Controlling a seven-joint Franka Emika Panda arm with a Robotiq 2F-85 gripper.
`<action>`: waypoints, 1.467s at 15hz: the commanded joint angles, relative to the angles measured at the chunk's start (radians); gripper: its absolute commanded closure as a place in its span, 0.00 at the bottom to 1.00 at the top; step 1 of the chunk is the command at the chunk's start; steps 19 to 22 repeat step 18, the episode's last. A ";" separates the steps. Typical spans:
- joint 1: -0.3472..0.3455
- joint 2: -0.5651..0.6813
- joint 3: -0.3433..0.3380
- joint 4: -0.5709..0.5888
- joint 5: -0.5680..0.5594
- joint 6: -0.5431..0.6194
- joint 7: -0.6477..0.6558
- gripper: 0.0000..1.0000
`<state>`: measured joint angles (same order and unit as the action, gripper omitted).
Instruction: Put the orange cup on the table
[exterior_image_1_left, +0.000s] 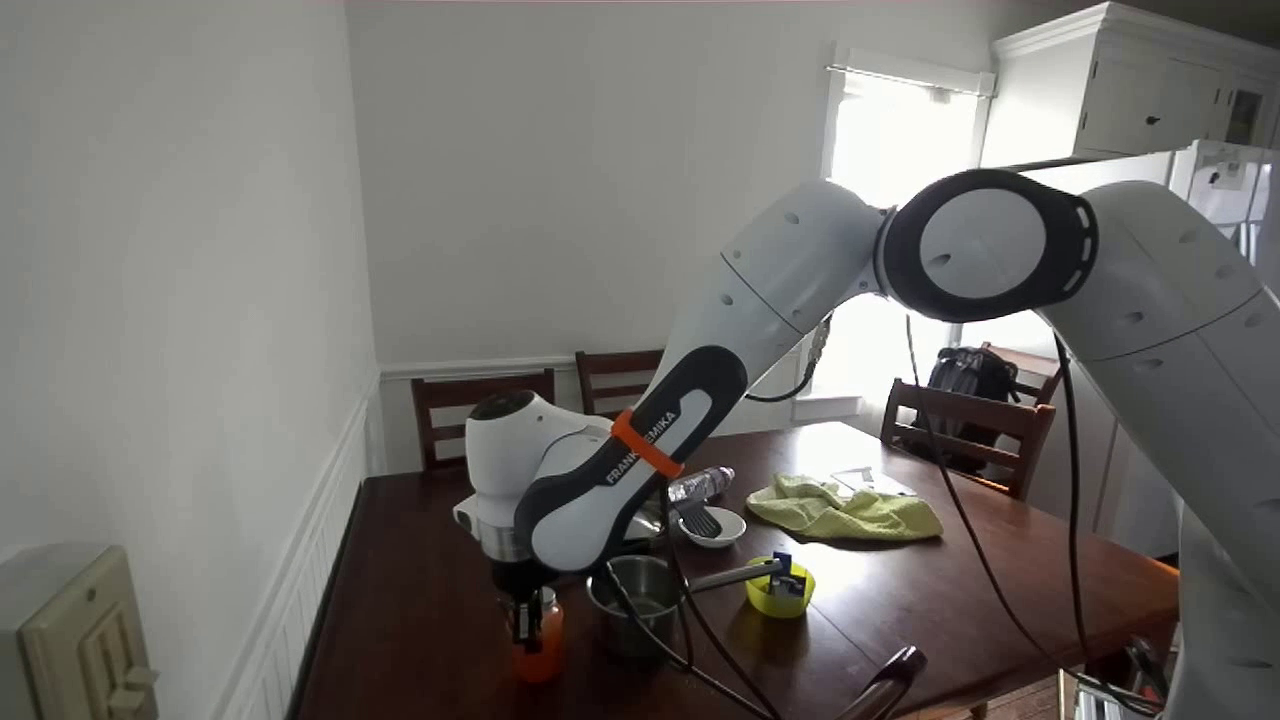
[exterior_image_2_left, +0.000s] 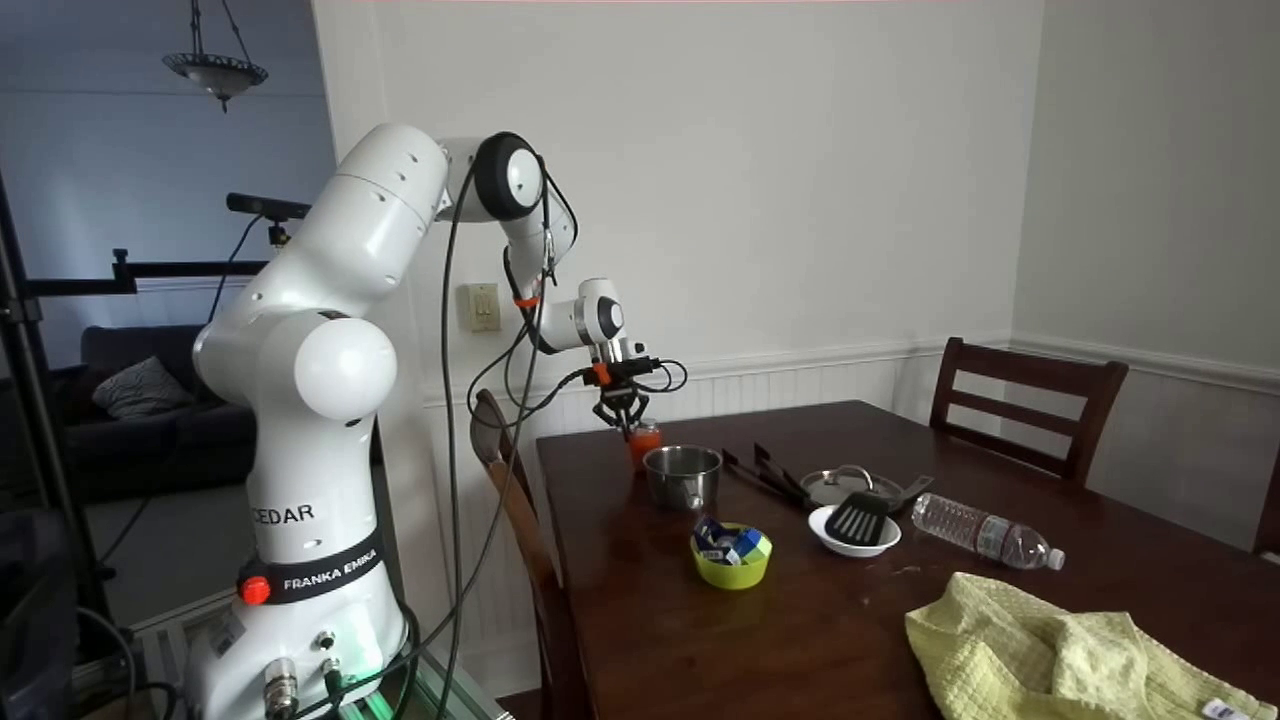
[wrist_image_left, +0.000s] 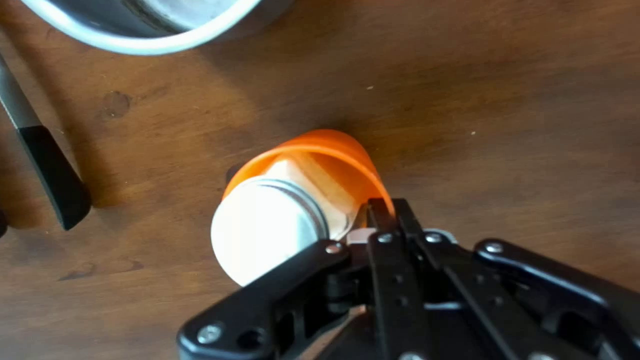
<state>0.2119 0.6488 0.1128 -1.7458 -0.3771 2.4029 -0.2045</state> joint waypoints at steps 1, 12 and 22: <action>-0.006 0.032 0.014 0.069 0.039 -0.063 -0.053 0.99; -0.020 -0.230 0.058 -0.129 0.081 -0.008 -0.032 0.08; -0.025 -0.311 0.035 -0.173 0.090 0.056 0.018 0.00</action>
